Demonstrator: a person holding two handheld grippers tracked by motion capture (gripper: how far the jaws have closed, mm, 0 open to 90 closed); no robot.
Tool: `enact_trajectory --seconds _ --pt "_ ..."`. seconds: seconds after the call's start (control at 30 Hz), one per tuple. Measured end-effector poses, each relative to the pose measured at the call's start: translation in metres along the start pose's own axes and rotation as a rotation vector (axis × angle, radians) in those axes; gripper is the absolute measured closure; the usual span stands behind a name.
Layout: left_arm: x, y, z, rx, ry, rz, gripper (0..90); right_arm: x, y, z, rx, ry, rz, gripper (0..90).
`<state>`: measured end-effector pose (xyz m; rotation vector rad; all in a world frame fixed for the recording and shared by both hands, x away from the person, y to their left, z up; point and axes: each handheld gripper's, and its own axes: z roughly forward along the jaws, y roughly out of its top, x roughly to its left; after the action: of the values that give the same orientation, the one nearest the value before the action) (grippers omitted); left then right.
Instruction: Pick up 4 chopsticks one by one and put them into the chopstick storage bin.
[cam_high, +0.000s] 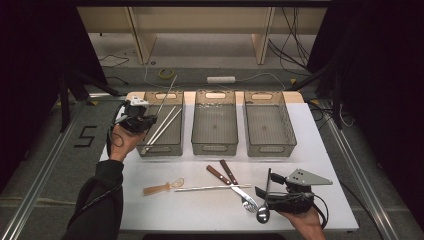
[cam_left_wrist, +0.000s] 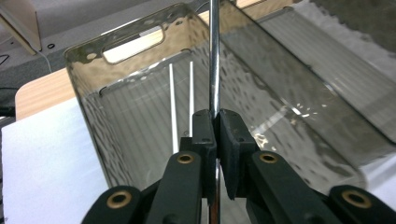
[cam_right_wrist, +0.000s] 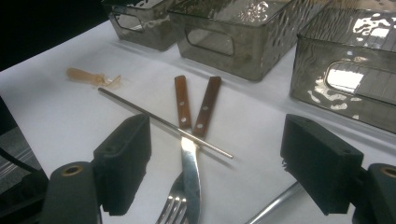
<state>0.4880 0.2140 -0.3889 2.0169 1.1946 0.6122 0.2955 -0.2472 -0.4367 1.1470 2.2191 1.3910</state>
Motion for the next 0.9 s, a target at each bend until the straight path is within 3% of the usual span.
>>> enact_trajectory --seconds 0.33,0.9 --pt "0.007 -0.01 0.009 0.02 0.014 -0.022 84.9 0.0 0.0 0.001 0.003 0.001 -0.001 25.6" --pt "0.007 -0.023 0.021 0.073 0.017 -0.038 84.7 0.0 0.0 -0.001 -0.003 -0.001 -0.003 25.6"
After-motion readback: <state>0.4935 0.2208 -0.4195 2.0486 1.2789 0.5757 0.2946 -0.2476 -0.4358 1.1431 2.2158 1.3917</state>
